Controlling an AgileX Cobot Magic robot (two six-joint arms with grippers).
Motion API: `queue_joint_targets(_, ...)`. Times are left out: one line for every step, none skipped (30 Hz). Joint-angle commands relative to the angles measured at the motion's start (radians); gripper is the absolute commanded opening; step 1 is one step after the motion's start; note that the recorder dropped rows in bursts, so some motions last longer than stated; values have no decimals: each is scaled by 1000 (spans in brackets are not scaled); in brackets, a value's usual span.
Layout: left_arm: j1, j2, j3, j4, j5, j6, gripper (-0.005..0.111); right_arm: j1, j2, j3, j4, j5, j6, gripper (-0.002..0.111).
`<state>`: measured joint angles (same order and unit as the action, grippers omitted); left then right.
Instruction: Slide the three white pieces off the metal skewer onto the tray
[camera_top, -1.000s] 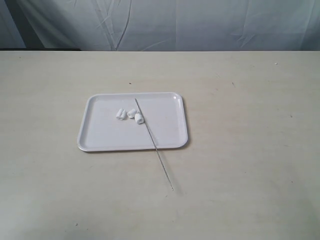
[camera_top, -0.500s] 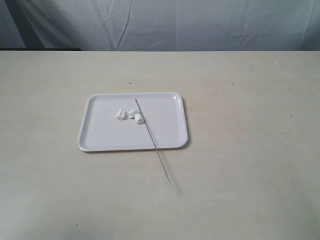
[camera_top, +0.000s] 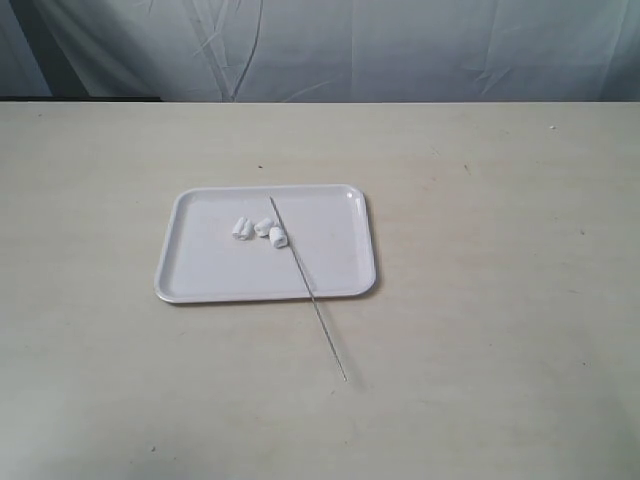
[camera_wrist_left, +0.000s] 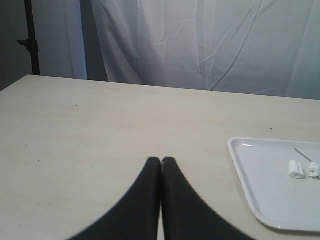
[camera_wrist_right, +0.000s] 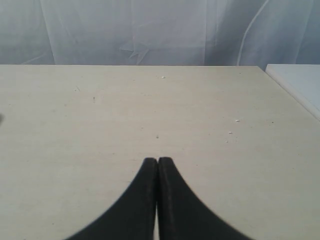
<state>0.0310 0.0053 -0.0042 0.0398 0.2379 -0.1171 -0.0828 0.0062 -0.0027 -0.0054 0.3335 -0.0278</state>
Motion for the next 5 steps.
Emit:
queue_joint_targets(2,-5,4,-2,0,-1,0,4,-6,3,-8,-11,1,-1)
queue_joint_targets(2,-5,4,-2,0,-1,0,4,-6,3,-8,-11,1,-1)
queue_joint_targets(2,-5,4,-2,0,-1,0,4,-6,3,-8,-11,1,-1)
queue_joint_targets(2,-5,4,-2,0,-1,0,4,-6,3,-8,-11,1,-1)
queue_joint_targets(2,-5,4,-2,0,-1,0,4,-6,3,-8,-11,1,-1)
